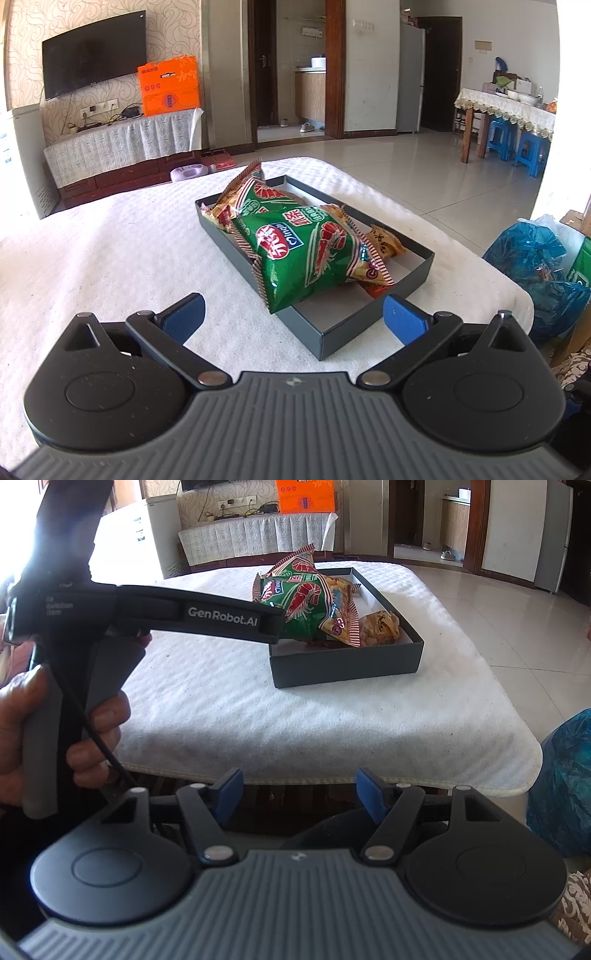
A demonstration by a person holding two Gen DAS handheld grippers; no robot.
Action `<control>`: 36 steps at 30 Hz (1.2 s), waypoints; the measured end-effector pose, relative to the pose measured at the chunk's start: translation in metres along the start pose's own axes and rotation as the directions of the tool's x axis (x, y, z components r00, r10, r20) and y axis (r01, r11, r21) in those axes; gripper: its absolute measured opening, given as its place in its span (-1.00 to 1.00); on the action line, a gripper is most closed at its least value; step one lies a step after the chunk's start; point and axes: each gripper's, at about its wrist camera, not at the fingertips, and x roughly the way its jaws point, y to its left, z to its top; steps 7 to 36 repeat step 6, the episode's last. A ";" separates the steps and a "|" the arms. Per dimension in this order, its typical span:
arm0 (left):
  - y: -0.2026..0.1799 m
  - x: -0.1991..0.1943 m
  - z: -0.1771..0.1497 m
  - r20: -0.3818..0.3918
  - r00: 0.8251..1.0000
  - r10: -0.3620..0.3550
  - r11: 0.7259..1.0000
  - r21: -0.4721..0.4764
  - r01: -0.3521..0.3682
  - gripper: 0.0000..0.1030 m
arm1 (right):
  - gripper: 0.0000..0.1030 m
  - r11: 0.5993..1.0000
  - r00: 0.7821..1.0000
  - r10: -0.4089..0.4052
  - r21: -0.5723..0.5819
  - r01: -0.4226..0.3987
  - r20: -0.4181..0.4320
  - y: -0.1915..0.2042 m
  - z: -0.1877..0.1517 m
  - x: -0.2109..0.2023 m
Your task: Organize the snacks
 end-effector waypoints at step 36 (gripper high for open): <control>-0.004 -0.003 0.000 0.020 1.000 -0.013 1.000 0.026 0.012 1.00 | 0.36 1.000 1.000 0.000 0.000 0.000 0.000 0.000 0.000 0.000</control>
